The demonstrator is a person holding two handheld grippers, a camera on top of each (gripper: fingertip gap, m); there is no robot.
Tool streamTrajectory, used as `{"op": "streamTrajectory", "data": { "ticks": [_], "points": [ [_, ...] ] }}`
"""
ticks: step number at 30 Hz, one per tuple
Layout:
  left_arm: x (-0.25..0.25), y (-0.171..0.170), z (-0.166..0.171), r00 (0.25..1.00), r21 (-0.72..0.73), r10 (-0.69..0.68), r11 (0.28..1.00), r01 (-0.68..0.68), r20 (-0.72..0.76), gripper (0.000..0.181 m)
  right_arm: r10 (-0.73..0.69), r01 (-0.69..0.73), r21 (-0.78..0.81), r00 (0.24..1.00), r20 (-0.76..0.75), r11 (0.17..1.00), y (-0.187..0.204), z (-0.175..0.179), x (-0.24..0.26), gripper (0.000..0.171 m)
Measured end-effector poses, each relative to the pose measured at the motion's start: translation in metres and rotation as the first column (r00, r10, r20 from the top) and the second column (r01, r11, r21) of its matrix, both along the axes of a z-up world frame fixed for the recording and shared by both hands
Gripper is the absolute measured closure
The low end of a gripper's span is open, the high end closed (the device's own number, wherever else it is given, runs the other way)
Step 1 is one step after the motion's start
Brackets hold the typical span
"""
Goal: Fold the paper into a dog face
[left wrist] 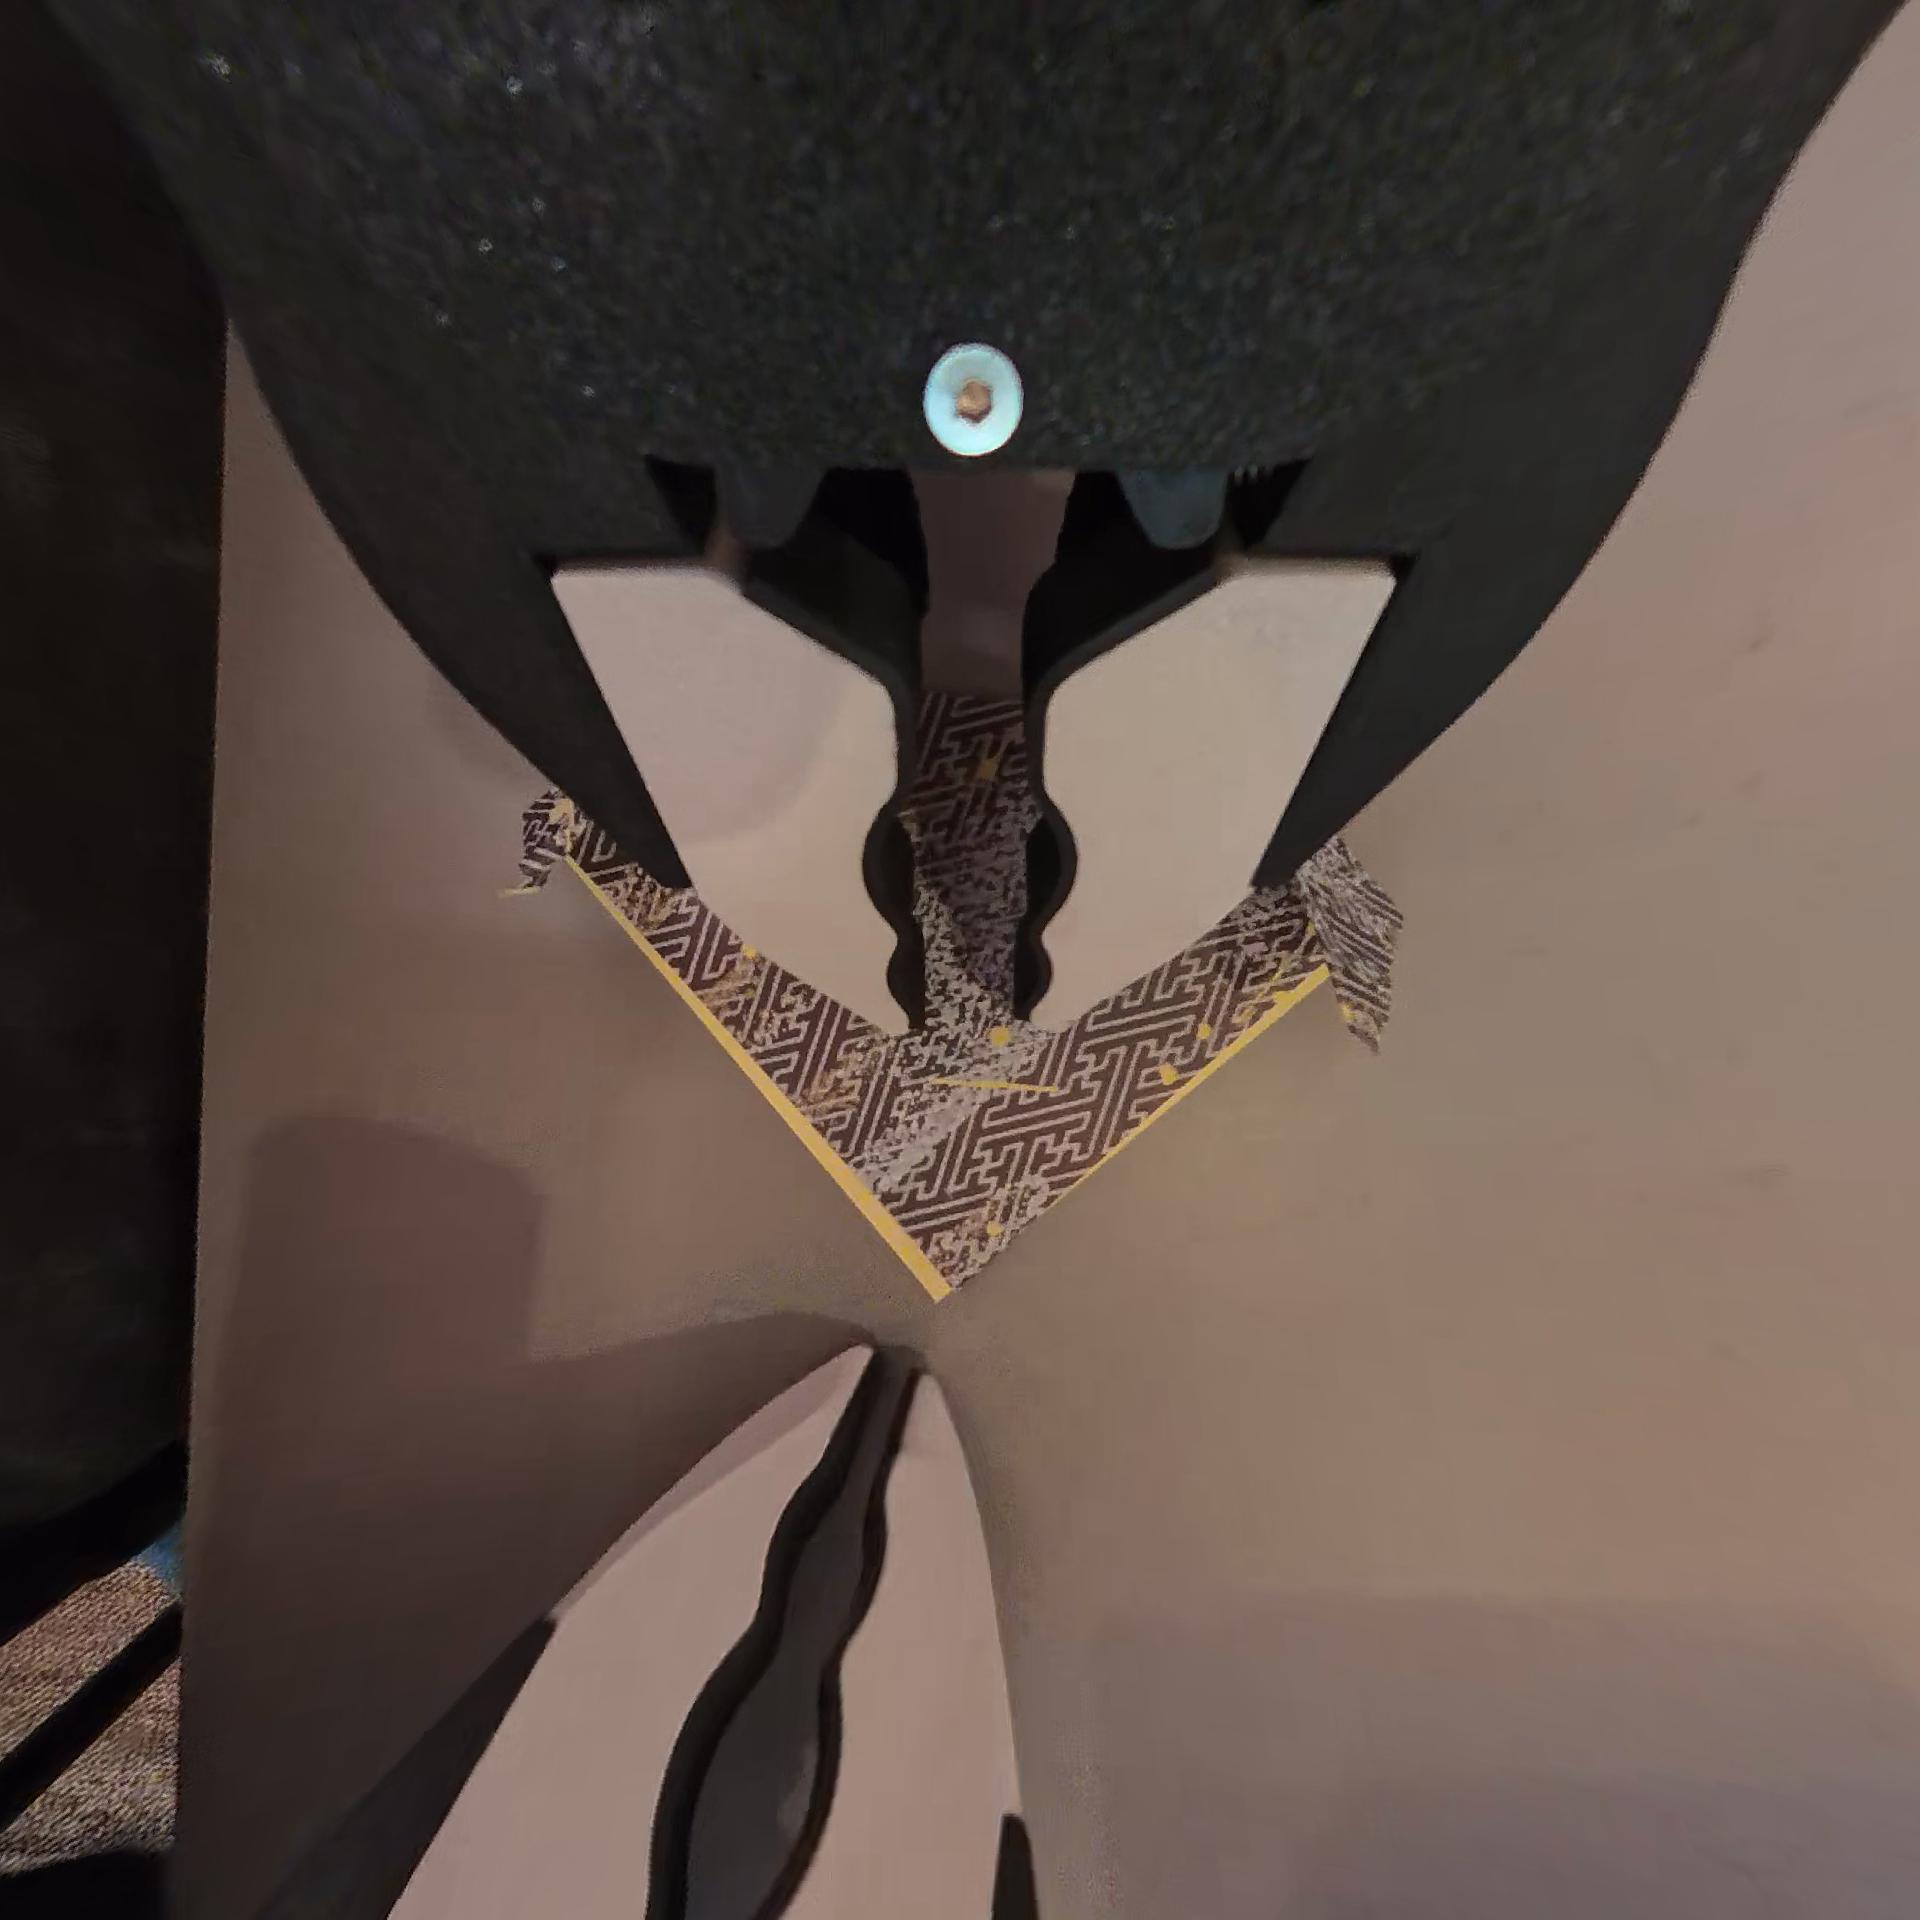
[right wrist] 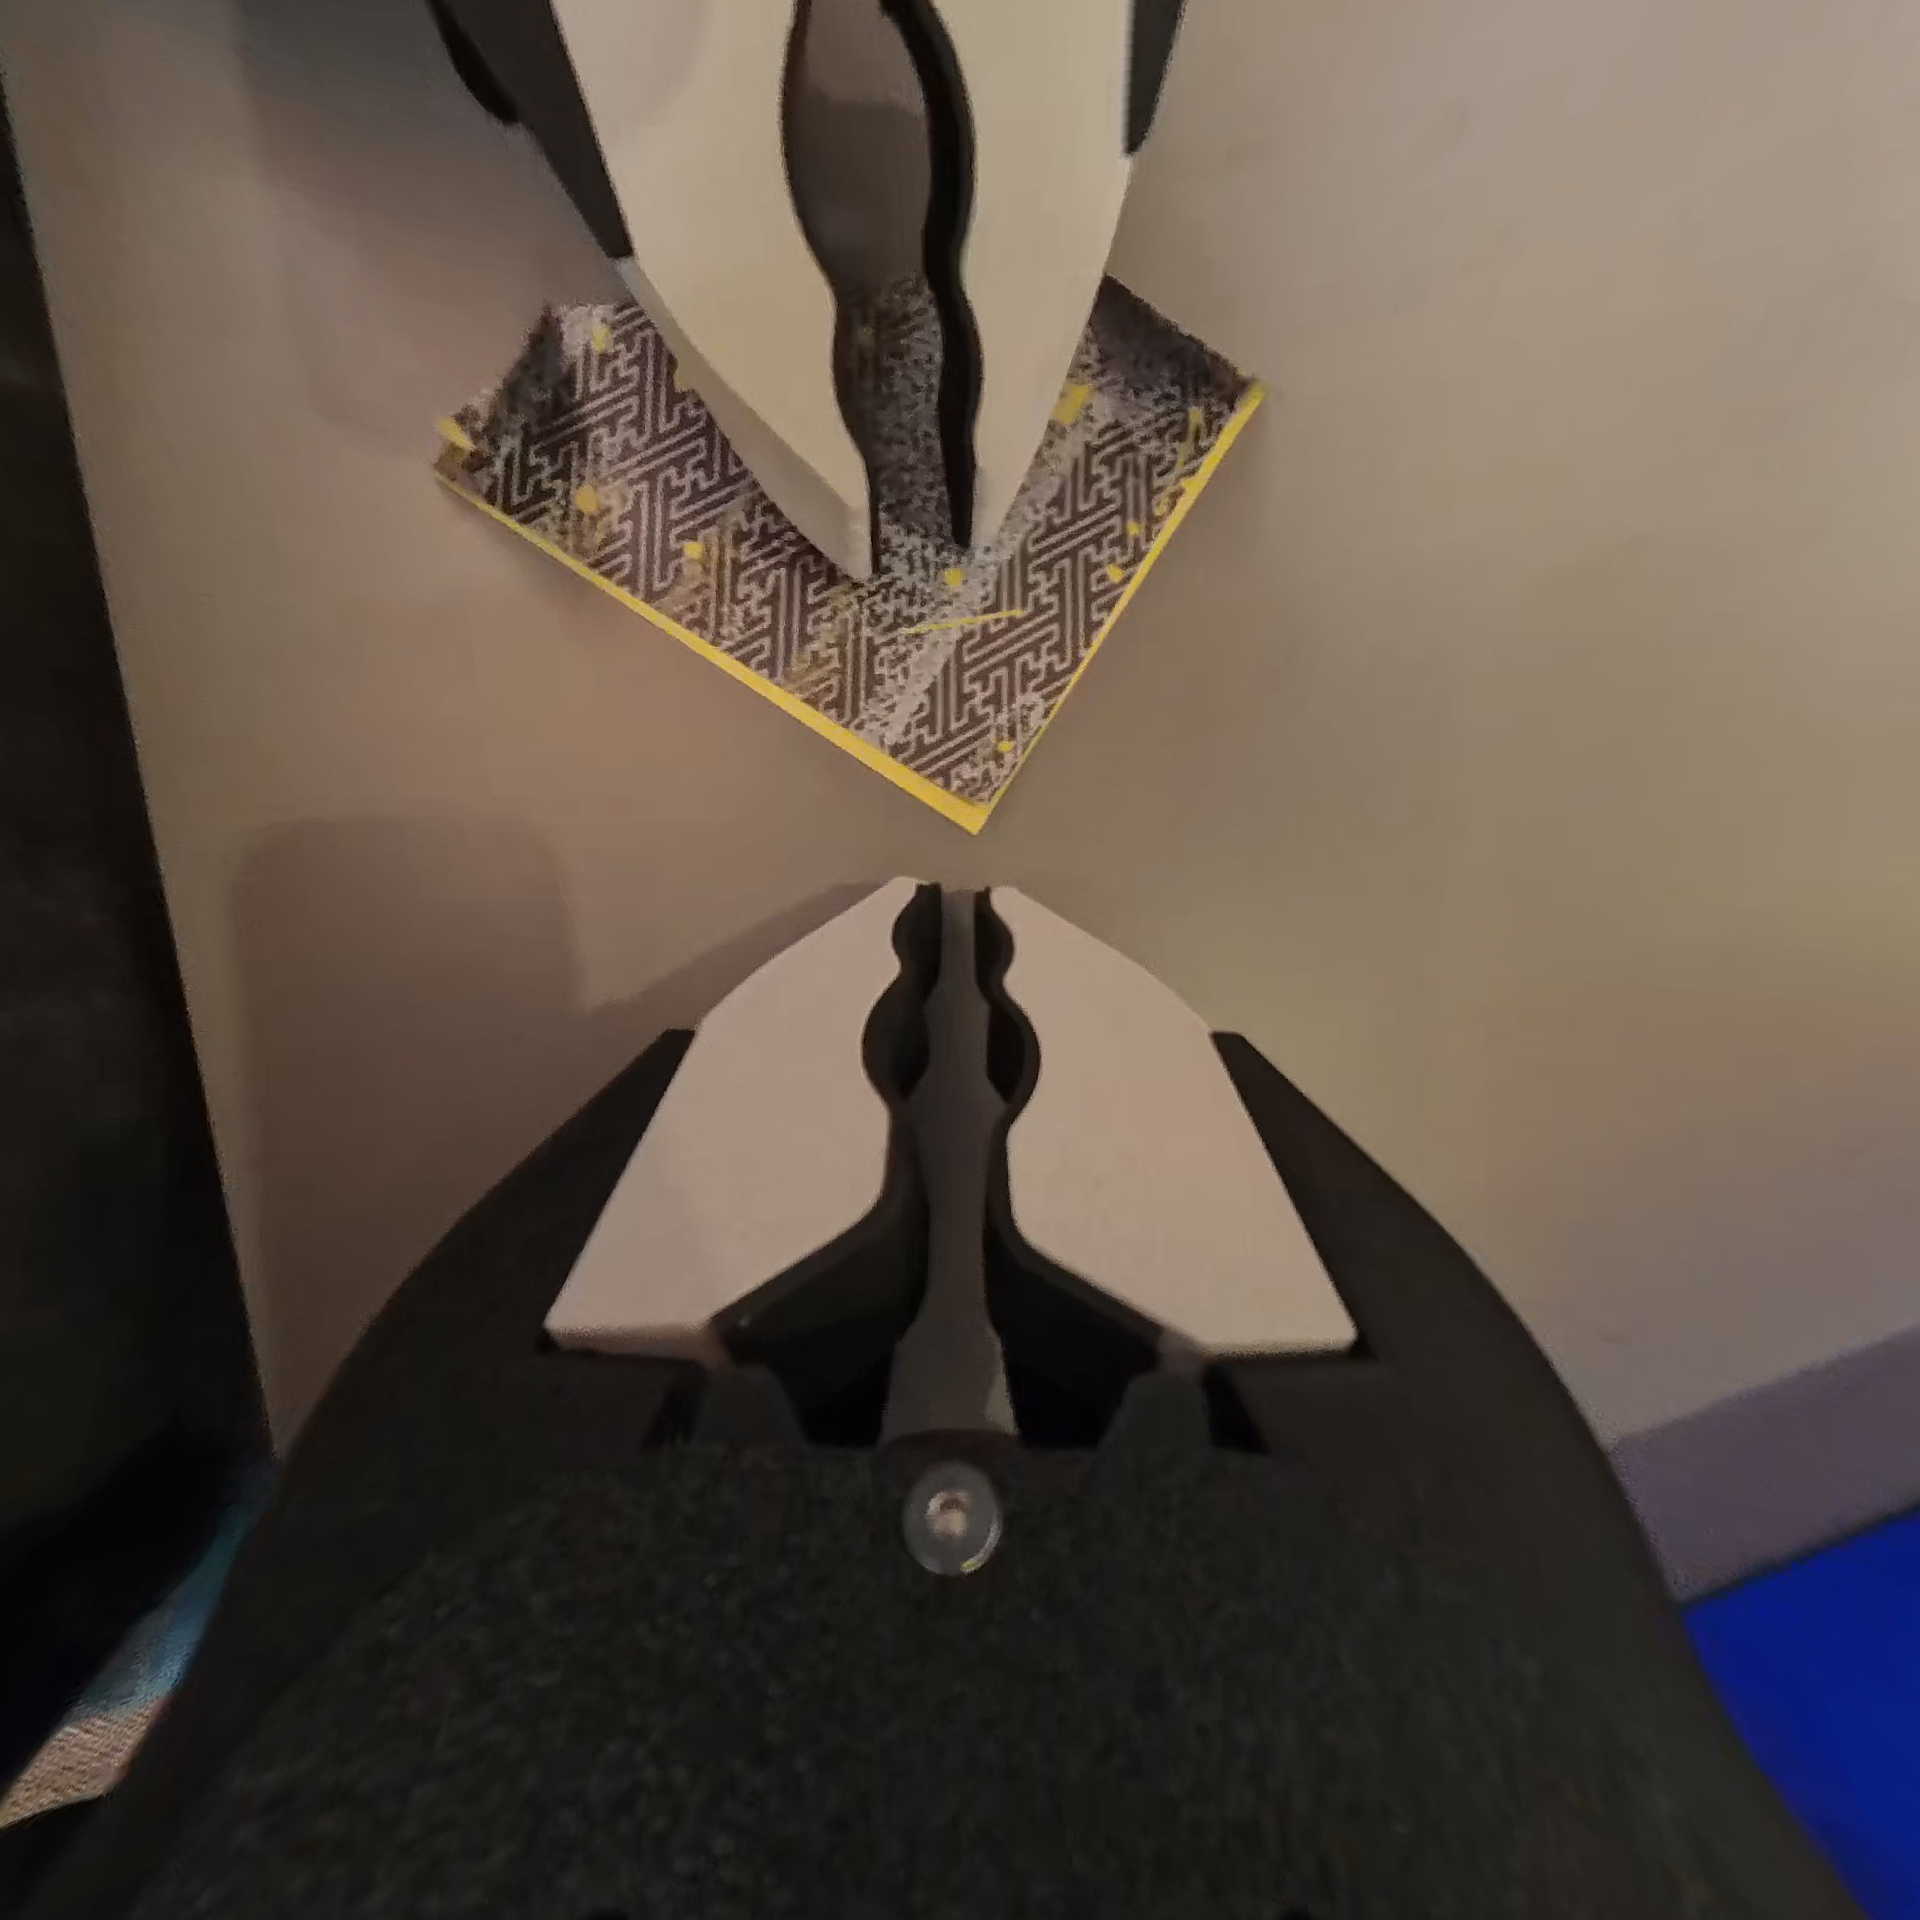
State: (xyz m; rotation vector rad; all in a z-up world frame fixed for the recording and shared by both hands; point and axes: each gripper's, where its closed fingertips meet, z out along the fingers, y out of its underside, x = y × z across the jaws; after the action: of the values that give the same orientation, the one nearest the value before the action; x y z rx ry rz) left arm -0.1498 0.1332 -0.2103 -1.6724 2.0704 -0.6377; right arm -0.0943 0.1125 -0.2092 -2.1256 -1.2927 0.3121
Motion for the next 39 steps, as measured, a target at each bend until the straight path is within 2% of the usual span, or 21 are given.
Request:
{"op": "streamTrajectory", "data": {
  "ticks": [2,5,20,26,31,36,39],
  "points": [
    [0.0,0.001,0.0,1.0,0.001,0.007,1.0,-0.007,0.01,0.165,-0.016,0.016,-0.036,1.0,-0.011,0.999,0.0,-0.002,0.001,0.168],
    [0.002,0.007,0.0,0.999,0.033,0.027,0.999,-0.028,0.033,0.181,-0.02,0.019,-0.049,0.999,-0.028,0.999,0.006,-0.002,-0.002,0.171],
    [0.002,0.008,-0.001,0.998,0.034,0.046,0.998,-0.047,0.042,0.181,0.032,-0.035,-0.043,0.997,-0.065,0.998,0.015,-0.002,-0.022,0.171],
    [0.002,0.008,-0.001,0.998,0.039,0.051,0.998,-0.053,0.048,0.181,0.071,-0.07,0.02,0.996,-0.056,0.997,0.022,0.0,-0.029,0.171],
    [0.002,0.008,-0.001,0.997,0.034,0.049,0.998,-0.051,0.051,0.181,0.15,-0.149,0.022,0.987,-0.051,0.989,0.01,0.0,-0.026,0.153],
    [0.002,0.008,-0.001,0.998,0.03,0.048,0.998,-0.049,0.052,0.181,0.234,-0.232,0.081,0.972,-0.013,0.969,0.012,0.001,-0.034,0.149],
    [0.002,0.008,-0.001,0.997,0.03,0.05,0.998,-0.052,0.05,0.181,0.239,-0.238,0.117,0.971,0.007,0.964,0.018,0.002,-0.037,0.14]
  ]
}}
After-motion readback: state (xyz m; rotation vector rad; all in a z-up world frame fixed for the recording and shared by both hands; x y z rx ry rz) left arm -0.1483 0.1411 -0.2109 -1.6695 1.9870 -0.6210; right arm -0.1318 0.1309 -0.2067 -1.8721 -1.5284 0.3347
